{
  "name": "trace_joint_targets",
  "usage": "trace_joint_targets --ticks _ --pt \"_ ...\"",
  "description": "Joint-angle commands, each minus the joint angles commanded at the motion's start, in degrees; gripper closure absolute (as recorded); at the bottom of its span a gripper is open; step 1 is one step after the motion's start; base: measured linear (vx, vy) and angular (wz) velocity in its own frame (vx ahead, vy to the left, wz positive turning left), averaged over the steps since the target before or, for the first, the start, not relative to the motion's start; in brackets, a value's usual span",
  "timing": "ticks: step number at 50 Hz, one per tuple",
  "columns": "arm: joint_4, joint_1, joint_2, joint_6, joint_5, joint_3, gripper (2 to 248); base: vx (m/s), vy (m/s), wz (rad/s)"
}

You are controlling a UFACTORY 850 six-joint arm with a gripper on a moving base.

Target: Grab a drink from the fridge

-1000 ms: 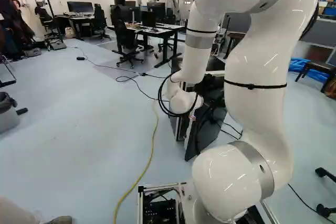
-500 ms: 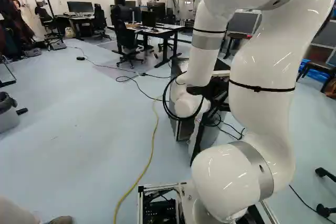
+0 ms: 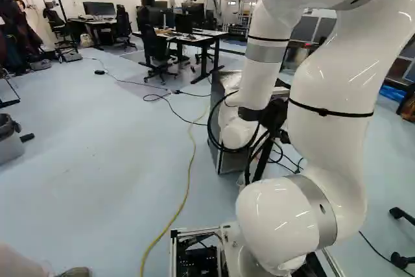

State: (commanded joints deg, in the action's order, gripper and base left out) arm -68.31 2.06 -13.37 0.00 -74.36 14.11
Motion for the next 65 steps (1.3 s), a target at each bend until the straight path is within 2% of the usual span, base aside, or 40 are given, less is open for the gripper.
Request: trace_joint_targets --ticks 30,48,65 --pt "-0.07 -8.96 -0.17 0.00 0.00 0.24 3 0.000 0.000 0.000" --pt "-3.30 -15.07 -1.26 0.00 0.00 1.80 3 0.000 0.000 0.000" --pt "-3.83 -21.06 -2.78 0.00 0.00 4.04 3 0.000 0.000 0.000"
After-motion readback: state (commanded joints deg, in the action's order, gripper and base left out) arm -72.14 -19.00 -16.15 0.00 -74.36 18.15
